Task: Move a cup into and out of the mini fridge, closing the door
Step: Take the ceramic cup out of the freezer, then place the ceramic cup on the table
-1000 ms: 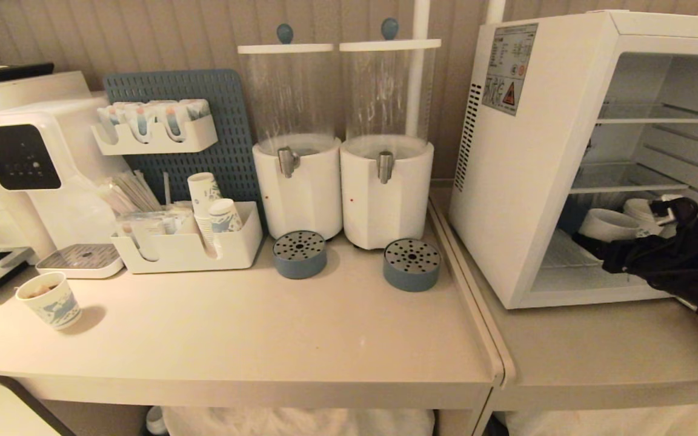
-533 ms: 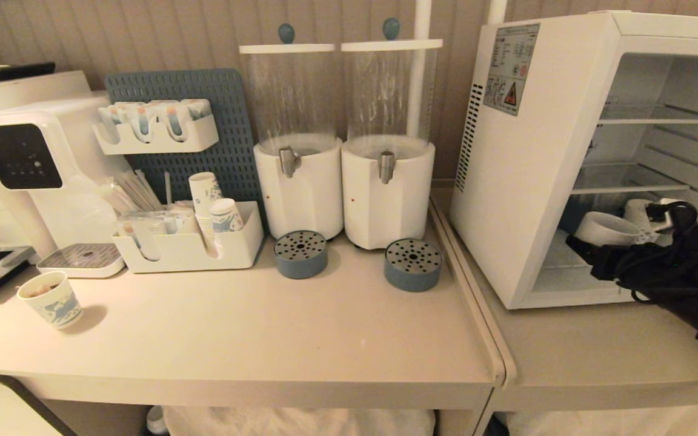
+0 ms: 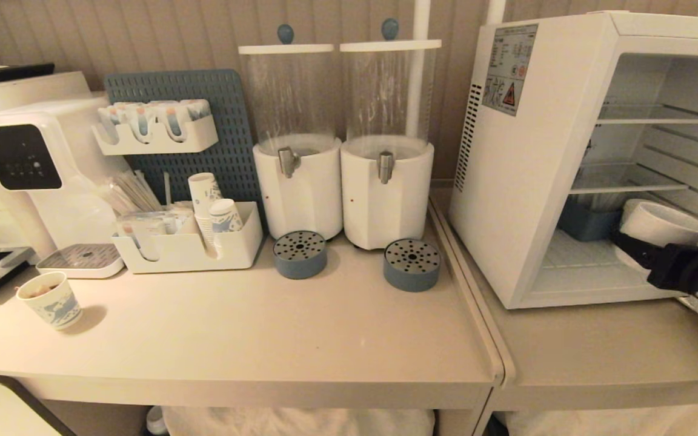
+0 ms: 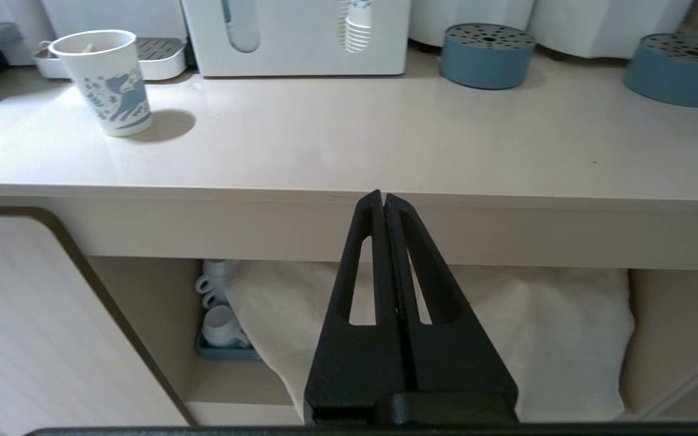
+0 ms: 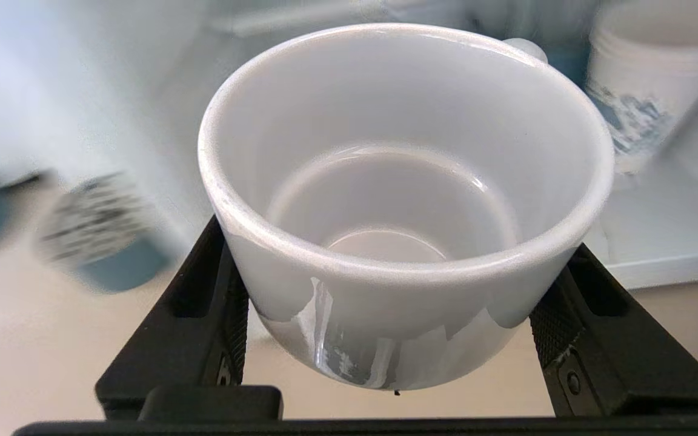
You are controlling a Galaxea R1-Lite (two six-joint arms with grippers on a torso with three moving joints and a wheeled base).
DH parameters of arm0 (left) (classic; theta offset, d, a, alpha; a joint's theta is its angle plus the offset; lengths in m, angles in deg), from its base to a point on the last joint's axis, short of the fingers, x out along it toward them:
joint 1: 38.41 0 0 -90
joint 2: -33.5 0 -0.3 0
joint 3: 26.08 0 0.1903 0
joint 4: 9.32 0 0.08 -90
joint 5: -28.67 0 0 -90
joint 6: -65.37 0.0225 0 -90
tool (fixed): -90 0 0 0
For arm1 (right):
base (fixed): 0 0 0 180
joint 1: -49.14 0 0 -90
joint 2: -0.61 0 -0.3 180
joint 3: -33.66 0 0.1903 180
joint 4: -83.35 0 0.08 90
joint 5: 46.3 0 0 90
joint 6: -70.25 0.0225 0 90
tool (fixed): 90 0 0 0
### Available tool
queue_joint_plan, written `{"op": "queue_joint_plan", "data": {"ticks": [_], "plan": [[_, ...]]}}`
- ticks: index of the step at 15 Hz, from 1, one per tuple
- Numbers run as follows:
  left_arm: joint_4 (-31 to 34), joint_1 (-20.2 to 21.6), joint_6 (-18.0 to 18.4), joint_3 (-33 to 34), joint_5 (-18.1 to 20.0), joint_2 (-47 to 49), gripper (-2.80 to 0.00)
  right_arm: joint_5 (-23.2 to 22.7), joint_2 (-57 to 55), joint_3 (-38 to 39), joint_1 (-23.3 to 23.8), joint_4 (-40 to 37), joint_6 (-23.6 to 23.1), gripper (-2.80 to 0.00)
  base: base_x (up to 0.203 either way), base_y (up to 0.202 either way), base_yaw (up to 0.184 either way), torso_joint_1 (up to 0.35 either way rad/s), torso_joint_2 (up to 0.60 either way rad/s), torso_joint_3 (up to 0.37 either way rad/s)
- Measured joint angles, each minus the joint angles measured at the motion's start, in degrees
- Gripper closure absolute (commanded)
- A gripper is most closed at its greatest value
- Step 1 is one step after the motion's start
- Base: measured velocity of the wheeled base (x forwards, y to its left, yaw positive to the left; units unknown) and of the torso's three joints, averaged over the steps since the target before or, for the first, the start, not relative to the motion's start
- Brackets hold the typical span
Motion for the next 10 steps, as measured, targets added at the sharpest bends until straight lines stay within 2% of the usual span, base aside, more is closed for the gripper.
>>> {"op": "queue_joint_plan", "data": {"ticks": [5,10], "plan": [[0.1,0.0,0.0,0.0,0.0,0.0,0.00,-7.2,18.8,1.6,1.1,-16.4,-0.9,0.00,0.000,0.000,0.000,0.000,0.00,0.000],[0.0,0.0,-0.1,0.0,0.0,0.0,0.00,-9.7,42.6,-1.1,1.6,-40.4,-3.5,0.00,0.000,0.000,0.000,0.000,0.00,0.000]]}}
